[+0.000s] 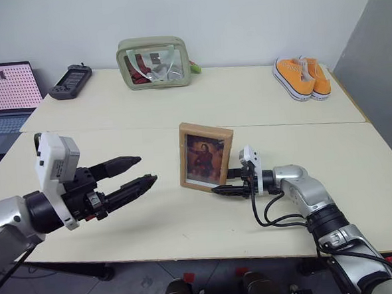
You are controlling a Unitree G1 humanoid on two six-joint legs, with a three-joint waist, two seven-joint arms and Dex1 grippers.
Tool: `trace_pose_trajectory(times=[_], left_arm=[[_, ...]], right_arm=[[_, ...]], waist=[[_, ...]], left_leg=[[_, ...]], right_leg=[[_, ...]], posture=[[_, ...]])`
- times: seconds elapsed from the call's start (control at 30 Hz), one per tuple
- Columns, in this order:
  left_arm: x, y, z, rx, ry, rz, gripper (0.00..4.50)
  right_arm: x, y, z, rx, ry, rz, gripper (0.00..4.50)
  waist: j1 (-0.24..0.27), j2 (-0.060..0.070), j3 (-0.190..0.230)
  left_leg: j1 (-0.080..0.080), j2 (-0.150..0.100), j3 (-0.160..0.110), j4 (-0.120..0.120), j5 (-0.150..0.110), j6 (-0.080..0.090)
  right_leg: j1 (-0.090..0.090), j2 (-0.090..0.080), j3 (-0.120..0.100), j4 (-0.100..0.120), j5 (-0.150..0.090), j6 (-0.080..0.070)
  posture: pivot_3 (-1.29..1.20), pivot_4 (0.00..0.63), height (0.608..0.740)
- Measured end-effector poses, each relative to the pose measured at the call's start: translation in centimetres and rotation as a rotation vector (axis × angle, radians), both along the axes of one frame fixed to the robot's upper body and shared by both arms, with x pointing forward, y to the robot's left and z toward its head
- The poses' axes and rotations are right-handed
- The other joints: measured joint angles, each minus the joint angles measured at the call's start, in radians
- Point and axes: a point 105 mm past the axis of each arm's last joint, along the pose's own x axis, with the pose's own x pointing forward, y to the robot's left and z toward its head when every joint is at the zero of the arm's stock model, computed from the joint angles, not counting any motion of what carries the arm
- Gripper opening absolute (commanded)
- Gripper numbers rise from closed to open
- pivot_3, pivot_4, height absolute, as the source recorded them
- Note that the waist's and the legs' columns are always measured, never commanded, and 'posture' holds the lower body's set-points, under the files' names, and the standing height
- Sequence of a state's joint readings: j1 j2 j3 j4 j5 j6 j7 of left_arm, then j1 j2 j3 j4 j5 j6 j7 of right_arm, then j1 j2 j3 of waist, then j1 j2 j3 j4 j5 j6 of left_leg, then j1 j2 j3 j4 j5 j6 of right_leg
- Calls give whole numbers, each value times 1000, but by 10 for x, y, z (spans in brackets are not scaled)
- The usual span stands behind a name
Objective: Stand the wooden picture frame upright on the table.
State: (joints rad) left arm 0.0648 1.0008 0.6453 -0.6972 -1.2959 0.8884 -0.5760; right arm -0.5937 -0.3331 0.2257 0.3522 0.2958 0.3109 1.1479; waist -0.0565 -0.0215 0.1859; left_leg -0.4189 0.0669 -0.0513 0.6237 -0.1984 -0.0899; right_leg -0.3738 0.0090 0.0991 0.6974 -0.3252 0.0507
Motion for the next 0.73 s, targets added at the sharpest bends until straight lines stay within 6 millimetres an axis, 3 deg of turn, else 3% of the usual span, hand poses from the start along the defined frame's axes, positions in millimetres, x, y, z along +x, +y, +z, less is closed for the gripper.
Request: trace_pose_trajectory(times=[0.1,0.23,0.37,0.57,0.73], left_arm=[[1,-3,-5,-7,19,-6,3332],[5,-12,-8,-23,22,-28,3332],[9,-18,-7,-40,3,-49,3332],[17,-22,-5,-50,-13,-80,3332],[23,-25,-6,-54,1,-99,3332]], right_arm=[[-1,-13,0,-25,-18,-22,2987],[-4,-46,2,-142,-111,-79,2987],[-8,-78,23,-208,-229,-161,2987],[-35,-71,82,-91,-350,-199,2987],[-44,-67,98,-43,-347,-241,2987]], waist=[[3,0,0],[6,1,1],[7,1,2],[4,2,3],[6,2,3]], left_leg=[[0,0,0,0,0,0],[0,-1,0,0,0,0],[0,0,0,0,0,0],[-1,0,-1,0,0,0],[-1,0,0,0,0,0]], right_leg=[[0,0,0,0,0,0],[0,0,0,0,-1,1],[0,0,1,0,-1,1],[0,1,0,0,-1,1],[0,0,1,-1,-2,2]], posture=[[0,150,740],[0,150,740],[0,150,740],[0,150,740],[0,150,740]])
